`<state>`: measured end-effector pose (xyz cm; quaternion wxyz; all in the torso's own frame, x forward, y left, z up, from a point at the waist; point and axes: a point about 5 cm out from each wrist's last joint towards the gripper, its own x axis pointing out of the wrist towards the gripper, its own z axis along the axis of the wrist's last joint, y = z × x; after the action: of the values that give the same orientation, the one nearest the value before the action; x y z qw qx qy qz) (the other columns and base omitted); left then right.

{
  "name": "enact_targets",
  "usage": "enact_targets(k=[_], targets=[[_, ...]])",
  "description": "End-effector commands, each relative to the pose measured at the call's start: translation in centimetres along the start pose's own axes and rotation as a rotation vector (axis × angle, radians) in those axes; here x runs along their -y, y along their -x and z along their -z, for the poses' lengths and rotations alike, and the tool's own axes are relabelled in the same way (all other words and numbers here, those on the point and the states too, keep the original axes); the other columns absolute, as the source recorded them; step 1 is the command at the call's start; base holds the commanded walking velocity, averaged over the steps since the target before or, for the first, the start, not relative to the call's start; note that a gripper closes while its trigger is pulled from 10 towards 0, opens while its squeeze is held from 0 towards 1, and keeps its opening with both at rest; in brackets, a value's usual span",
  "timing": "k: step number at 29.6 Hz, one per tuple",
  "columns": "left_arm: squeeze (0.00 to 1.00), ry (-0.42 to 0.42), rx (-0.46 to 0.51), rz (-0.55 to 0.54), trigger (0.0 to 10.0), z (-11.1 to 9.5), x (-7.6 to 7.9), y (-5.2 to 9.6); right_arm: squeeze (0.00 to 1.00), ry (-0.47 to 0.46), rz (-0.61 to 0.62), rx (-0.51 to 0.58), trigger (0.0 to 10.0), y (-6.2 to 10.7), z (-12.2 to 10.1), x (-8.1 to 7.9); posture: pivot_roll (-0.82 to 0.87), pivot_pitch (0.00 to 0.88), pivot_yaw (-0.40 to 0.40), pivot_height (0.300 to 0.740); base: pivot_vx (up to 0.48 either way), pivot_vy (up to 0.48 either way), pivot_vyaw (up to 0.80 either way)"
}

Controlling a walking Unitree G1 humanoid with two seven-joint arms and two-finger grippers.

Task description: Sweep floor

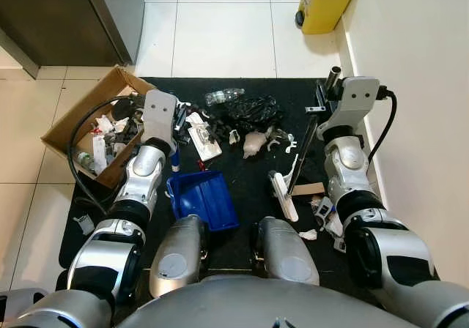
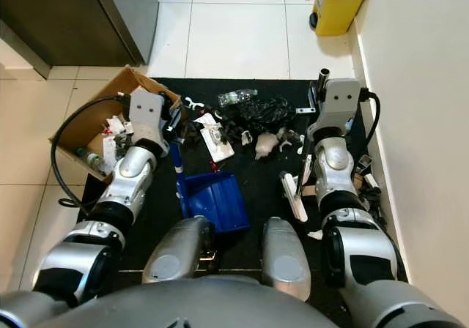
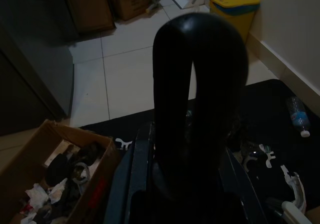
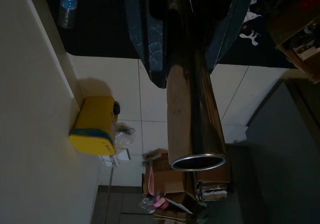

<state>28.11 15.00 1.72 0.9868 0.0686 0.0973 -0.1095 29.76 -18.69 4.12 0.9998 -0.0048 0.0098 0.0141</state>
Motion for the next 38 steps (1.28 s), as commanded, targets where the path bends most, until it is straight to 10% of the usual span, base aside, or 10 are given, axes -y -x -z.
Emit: enact_targets(k=[1,26,38], targets=[[0.00,-0.019,-0.032,-0.002,10.0,0.7,-0.2,0.2,0.00,-0.010,-0.007,-0.081,10.0,0.8,1.6,-0.2,0.04,0.000,0.007,0.740,0.000,0.000,0.00],[0.00,-0.079,0.009,0.019,10.0,-0.4,-0.2,-0.2,0.00,0.048,0.017,-0.055,10.0,0.3,0.7,0.4,0.05,0.003,0.014,0.740,0.000,0.000,0.00],[0.00,-0.072,0.223,0.120,10.0,-5.1,0.8,-1.8,0.00,0.060,0.071,0.051,10.0,-0.9,-2.0,2.3,0.04,0.005,0.011,0.740,0.000,0.000,0.00]])
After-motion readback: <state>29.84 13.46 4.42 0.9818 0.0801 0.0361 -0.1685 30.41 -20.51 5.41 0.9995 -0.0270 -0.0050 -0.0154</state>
